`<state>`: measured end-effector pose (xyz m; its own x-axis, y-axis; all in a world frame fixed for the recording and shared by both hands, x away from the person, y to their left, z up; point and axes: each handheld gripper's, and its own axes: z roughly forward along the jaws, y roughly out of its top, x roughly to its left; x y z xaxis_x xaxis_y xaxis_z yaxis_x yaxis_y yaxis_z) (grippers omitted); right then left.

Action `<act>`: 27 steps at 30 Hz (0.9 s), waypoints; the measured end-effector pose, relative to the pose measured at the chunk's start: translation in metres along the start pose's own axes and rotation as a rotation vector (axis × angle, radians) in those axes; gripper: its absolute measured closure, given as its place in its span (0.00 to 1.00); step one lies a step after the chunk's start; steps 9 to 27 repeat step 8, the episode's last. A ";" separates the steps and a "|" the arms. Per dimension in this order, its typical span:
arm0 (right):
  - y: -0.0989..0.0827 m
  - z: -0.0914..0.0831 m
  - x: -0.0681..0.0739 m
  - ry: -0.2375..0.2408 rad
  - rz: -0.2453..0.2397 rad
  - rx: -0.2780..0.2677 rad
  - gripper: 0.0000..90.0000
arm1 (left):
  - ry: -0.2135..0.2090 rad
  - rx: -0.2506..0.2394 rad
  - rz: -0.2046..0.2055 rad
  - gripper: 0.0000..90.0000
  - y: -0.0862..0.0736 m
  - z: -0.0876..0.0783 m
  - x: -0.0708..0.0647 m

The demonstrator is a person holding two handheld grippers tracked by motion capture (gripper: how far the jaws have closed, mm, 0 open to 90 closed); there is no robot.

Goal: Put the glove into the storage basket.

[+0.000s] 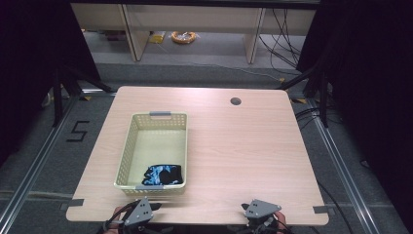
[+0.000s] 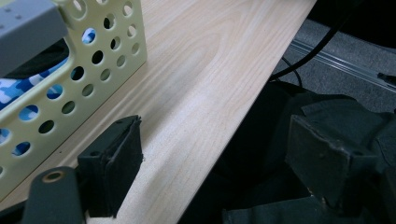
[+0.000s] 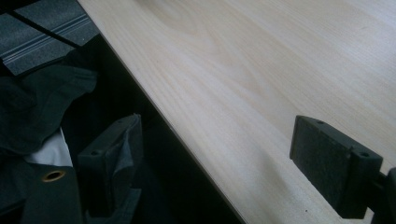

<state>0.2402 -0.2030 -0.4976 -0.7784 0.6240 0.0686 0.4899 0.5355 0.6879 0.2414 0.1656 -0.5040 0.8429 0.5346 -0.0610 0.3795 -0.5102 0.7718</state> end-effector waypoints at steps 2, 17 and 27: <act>0.000 0.001 -0.002 -0.007 -0.029 0.001 0.21 | -0.010 -0.024 -0.007 0.20 0.000 0.001 -0.002; -0.001 0.003 -0.002 -0.015 -0.024 -0.007 0.21 | -0.020 -0.018 -0.024 0.20 -0.001 0.003 -0.003; -0.001 0.003 -0.002 -0.015 -0.024 -0.007 0.21 | -0.020 -0.018 -0.024 0.20 -0.001 0.003 -0.003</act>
